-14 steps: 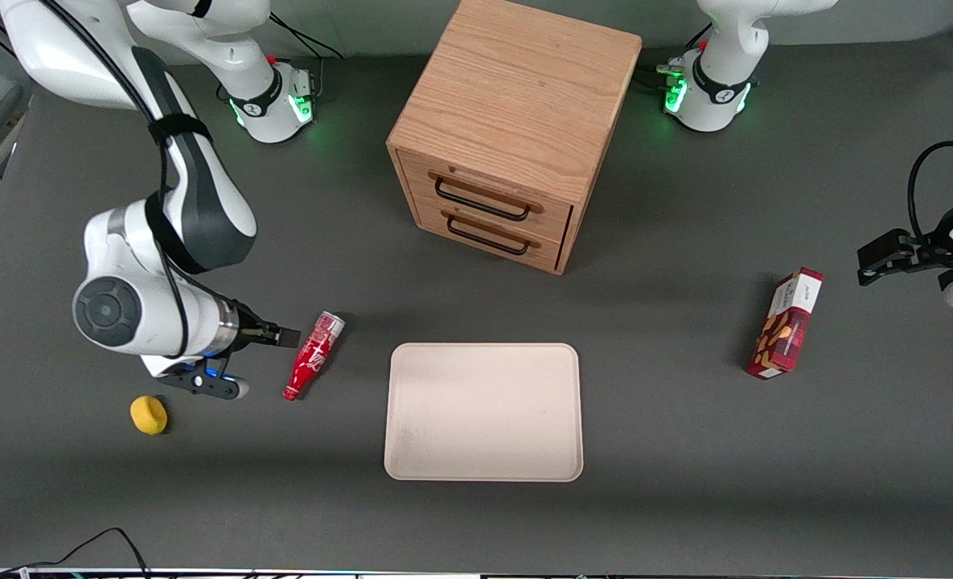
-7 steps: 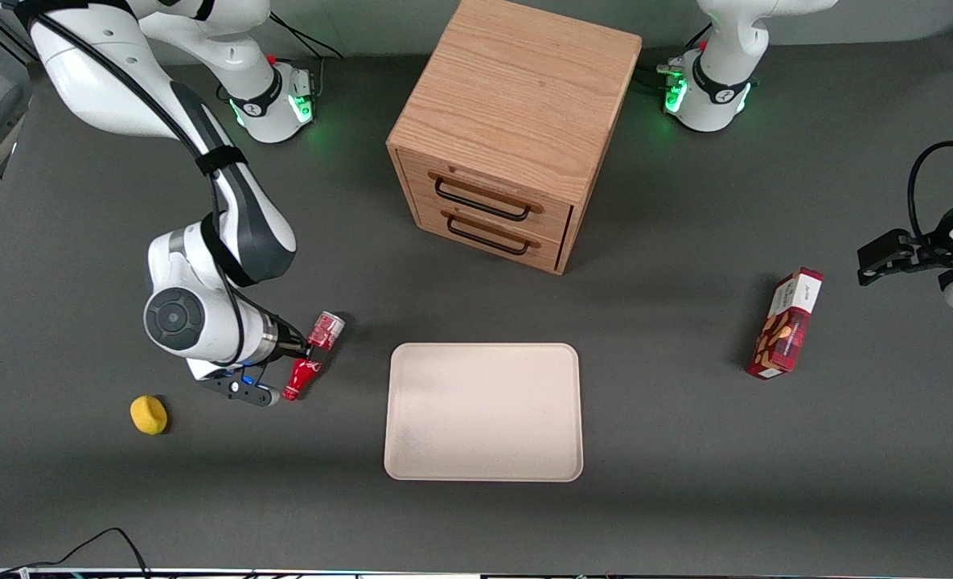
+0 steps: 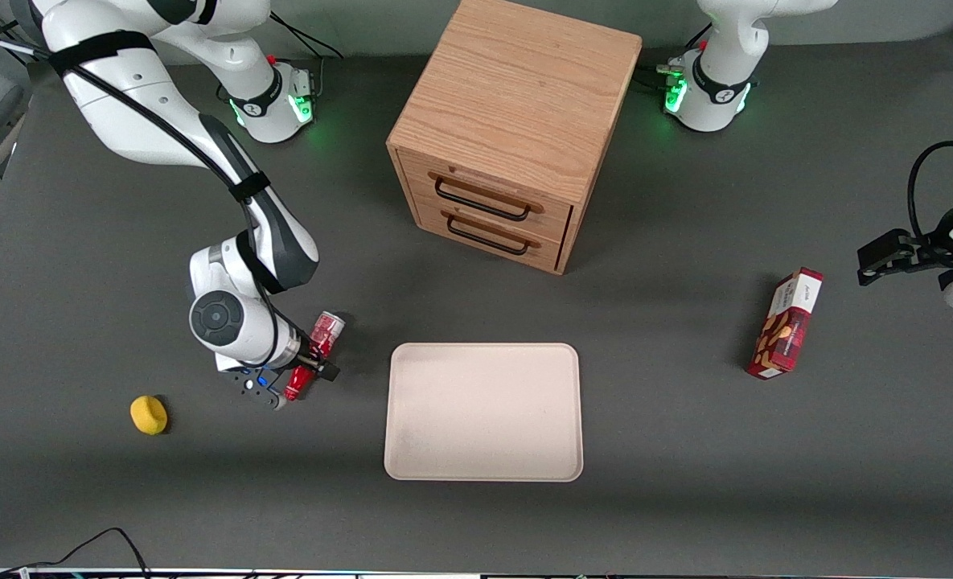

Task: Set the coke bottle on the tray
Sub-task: 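Lower the open right gripper over the bottle and close on it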

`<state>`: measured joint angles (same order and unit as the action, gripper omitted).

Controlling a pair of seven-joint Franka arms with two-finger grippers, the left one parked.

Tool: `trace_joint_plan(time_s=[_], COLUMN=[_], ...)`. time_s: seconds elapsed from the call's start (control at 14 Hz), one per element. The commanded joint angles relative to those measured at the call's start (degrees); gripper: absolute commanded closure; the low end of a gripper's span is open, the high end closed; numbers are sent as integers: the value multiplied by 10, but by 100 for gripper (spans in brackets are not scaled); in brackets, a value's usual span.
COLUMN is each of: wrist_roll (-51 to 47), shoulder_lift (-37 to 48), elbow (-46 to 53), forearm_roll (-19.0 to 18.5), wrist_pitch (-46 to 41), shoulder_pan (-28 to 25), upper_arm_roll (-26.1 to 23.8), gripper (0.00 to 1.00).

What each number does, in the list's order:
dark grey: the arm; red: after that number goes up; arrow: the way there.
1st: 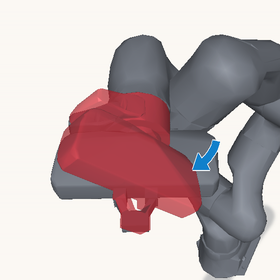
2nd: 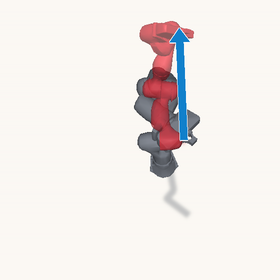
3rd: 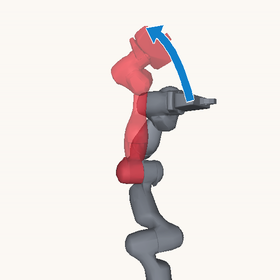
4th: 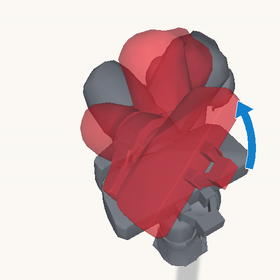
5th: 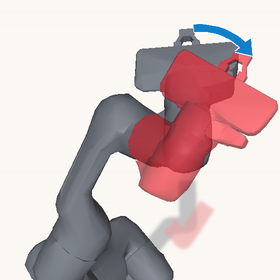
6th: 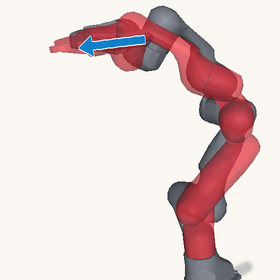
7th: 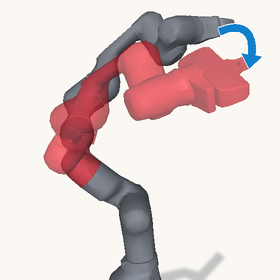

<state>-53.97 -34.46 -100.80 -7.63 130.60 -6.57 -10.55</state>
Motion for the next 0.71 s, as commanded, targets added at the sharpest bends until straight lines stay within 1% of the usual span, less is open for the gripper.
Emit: trace_joint_plan(time_s=[0.0,0.14,0.29,0.36,0.43,0.5,0.57,0.64], wrist_roll=[-24,-24,-29,-29,-30,-30,-30,-30], shoulder_lift=[13,11,10,5,3,2,2,1], elbow=[-28,-41,-51,-51,-50,-51,-51,-50], forearm_roll=[-12,-28,-31,-32,-35,-41,-42,-42], wrist_pitch=[19,26,34,38,38,38,38,38], shoulder_pan=[-2,-2,-2,-2,-2,-1,-1,0], upper_arm_roll=[-1,-1,-1,-1,-1,-1,-1,-1], gripper=[0,0,1,3,9,10,20,45])
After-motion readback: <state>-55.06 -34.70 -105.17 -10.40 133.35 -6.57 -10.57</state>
